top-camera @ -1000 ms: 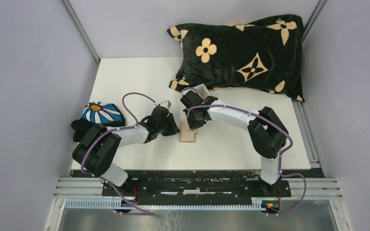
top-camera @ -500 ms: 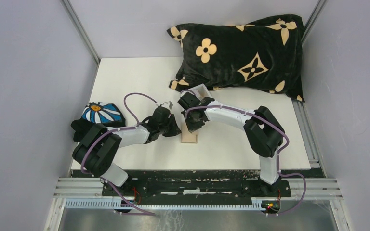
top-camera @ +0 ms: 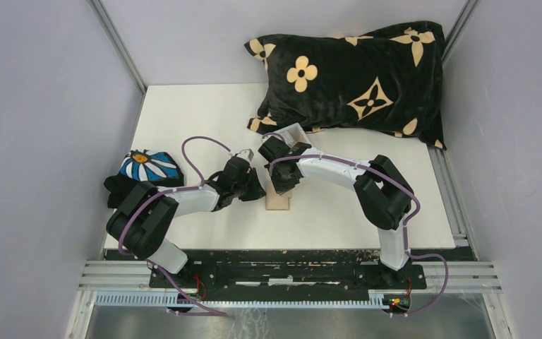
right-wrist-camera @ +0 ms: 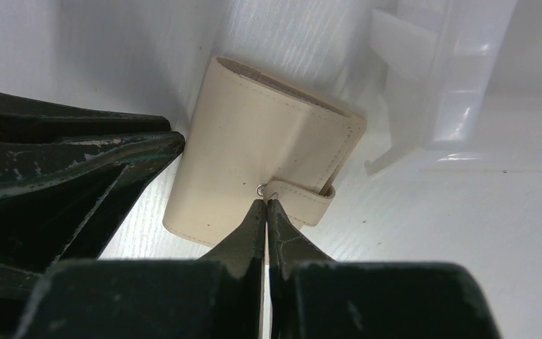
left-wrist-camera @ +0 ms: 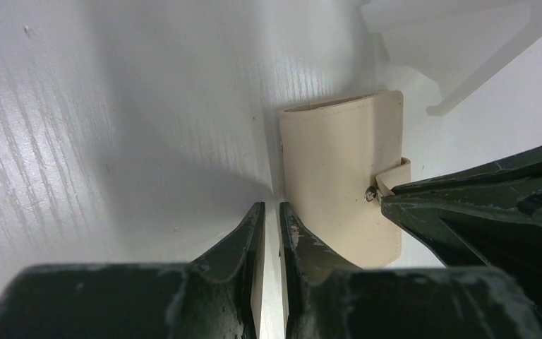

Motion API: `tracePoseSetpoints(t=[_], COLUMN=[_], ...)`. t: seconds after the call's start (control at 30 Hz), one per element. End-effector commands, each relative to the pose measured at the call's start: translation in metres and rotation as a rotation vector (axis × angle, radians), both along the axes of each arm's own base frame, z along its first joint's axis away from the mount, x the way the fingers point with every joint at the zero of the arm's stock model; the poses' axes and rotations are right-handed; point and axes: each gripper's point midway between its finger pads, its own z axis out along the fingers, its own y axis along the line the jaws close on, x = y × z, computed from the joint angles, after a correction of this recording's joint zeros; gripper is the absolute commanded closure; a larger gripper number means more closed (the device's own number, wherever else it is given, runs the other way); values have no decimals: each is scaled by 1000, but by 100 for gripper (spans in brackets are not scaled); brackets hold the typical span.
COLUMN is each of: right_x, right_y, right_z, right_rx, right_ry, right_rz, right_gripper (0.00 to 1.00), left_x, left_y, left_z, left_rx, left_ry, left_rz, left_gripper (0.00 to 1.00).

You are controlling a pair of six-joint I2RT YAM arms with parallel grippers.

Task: Put the credit cards into the card holder
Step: Close the card holder at the center of the board.

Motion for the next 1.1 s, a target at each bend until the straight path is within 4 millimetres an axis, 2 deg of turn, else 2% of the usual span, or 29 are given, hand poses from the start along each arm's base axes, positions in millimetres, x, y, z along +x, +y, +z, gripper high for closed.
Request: tracePoseSetpoints(t=[0.0,0.23,0.7,1.07], right_x=[7,6,8,8], right_y=[5,10,18,18], right_z=[5,1,7,-1], right_rx=[-24,-35,-39,-49], right_ry=[-32,-24,-36,-23], right_rz=[19,35,43,31], right_gripper=[96,94,85,87], left_x=[-1,-1,-2,-4], left_y=[-6,-7,-8,-8], left_z=[5,5,1,0], left_rx=[-19,-23,-20,-17], left_ry=[-24,-25,-19,-17], left_rz=[-24,-27,-39,-56], left_gripper=[80,80,80,80])
